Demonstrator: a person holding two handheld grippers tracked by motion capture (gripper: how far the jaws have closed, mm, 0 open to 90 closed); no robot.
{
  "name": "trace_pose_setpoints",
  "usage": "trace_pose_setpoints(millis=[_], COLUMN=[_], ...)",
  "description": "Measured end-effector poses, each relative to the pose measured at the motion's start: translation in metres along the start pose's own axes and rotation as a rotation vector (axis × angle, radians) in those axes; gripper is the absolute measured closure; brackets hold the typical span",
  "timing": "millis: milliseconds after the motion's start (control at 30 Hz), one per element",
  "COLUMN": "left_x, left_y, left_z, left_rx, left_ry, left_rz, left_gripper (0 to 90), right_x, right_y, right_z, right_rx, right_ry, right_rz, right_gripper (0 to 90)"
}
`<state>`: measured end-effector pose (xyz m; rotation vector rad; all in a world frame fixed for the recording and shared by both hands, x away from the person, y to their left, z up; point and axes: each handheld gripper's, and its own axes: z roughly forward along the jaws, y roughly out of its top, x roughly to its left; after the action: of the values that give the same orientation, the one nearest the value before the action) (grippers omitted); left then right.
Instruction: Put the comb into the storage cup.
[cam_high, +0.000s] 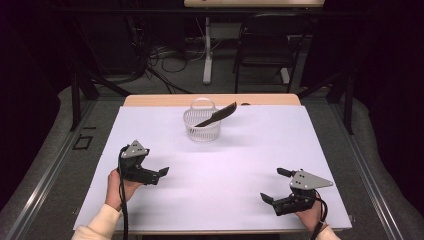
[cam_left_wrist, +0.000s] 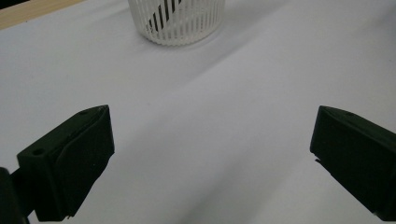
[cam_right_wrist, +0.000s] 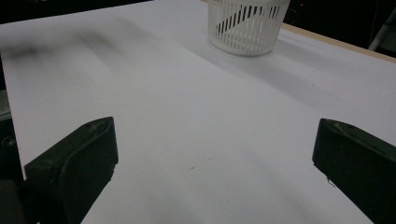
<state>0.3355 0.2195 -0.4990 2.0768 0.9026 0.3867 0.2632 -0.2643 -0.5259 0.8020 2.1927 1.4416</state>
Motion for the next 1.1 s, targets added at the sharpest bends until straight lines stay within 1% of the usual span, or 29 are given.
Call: trace_pose_setpoints(millis=[100,167,267,400,433,500,567,733,933,1100], left_x=[-0.001,-0.002,-0.002,-0.003,-0.003,-0.003,-0.004,-0.006,-0.009,-0.012], left_y=[-0.005,-0.010,-0.016,-0.023,-0.024,-0.027,-0.030,-0.037,-0.043,-0.051], left_z=[-0.003,-0.004,-0.007,-0.011,-0.012,-0.014,-0.016,-0.020,-0.022,-0.020], left_rx=[-0.005,-0.013,-0.011,-0.024,-0.024,-0.017,-0.022,-0.018,-0.016,-0.014], left_ry=[0.008,0.012,0.013,0.020,0.019,0.023,0.023,0.028,0.024,0.024], left_rz=[-0.004,-0.016,-0.027,-0.030,-0.034,-0.030,-0.038,-0.037,-0.044,-0.048], left_gripper=[0.0,0.0,0.0,0.0,0.0,0.0,0.0,0.0,0.0,0.0], right_x=[0.000,0.001,0.001,0.000,0.000,0.000,0.000,0.001,0.001,0.000], right_y=[0.000,0.000,0.000,0.000,0.000,0.000,0.000,0.000,0.000,0.000], right_z=[0.000,0.000,0.000,0.001,0.001,0.001,0.001,0.001,0.001,0.001], right_rx=[0.000,-0.004,-0.001,-0.002,-0.001,-0.001,0.000,0.003,0.005,0.002], right_ry=[0.000,-0.005,-0.004,-0.002,-0.002,-0.001,0.000,-0.001,-0.001,-0.002], right_rz=[0.002,-0.003,-0.003,-0.002,-0.002,-0.002,0.001,-0.002,-0.001,-0.001], right_gripper=[0.0,0.0,0.0,0.0,0.0,0.0,0.0,0.0,0.0,0.0])
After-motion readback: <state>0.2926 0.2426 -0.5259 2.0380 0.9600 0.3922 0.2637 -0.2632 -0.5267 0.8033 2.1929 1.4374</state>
